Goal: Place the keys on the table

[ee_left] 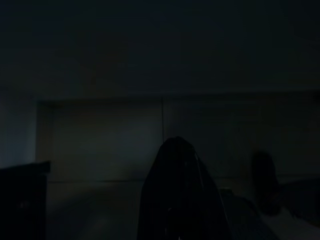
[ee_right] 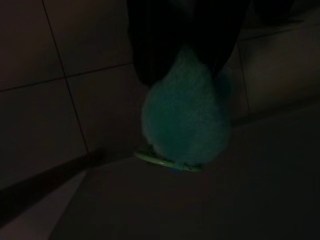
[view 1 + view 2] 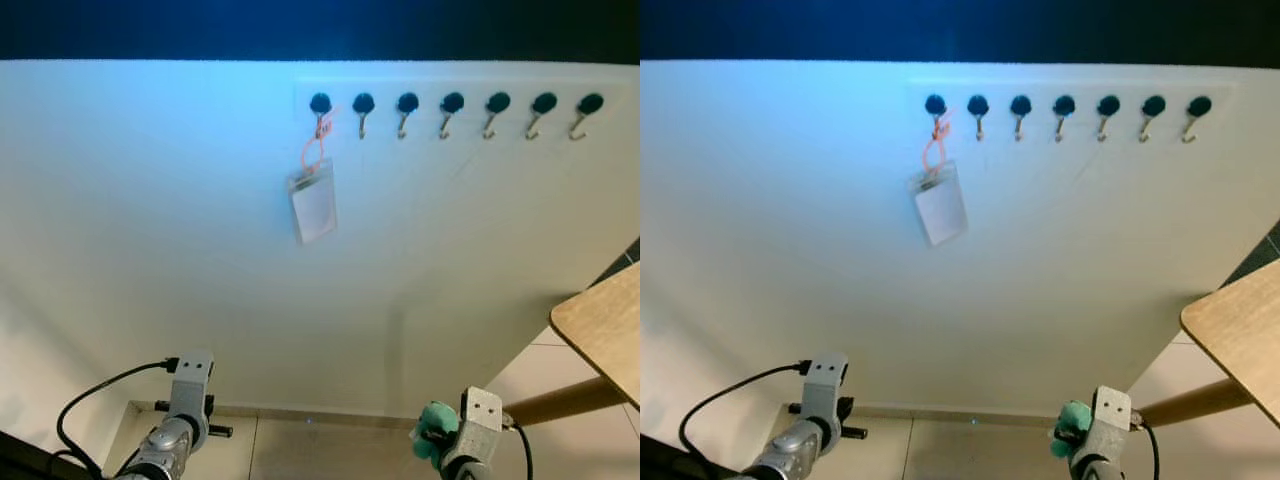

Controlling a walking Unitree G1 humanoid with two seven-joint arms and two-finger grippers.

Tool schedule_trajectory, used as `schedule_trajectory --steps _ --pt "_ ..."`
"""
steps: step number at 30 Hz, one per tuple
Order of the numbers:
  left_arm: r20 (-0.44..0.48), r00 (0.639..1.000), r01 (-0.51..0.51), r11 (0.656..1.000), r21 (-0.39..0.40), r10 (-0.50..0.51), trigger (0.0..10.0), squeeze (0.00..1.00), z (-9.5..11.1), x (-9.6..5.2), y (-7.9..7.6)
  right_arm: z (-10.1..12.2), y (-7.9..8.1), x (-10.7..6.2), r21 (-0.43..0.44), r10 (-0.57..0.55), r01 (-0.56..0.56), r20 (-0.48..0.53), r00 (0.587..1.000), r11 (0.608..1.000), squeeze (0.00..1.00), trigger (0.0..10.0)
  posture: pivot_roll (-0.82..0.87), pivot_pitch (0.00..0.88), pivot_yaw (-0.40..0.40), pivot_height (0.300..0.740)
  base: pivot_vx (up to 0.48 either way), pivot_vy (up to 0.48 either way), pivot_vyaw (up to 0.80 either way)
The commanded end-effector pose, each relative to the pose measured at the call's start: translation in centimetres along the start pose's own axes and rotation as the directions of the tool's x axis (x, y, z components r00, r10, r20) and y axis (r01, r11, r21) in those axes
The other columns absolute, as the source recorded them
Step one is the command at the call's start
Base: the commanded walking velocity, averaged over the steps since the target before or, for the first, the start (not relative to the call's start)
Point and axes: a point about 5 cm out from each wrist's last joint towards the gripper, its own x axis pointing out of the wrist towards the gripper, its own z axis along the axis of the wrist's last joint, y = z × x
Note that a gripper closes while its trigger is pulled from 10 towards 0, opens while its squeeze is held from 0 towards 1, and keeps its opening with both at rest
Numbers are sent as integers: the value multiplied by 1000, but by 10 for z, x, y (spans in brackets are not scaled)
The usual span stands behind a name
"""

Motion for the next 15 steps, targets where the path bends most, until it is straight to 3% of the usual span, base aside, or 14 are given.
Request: schedule_trajectory --steps 1,15 --pt "-23 1000 11 1000 -3 -11 10000 0 -5 0 -3 -1 -1 -1 4 -10 10 2 1000 1000 0 10000 20 1 20 740 -364 0 0" --pt "-14 999 47 998 43 -46 10000 0 0 1 -8 -2 0 -1 9 -11 11 -1 1000 1000 0 10000 21 7 24 740 -361 0 0"
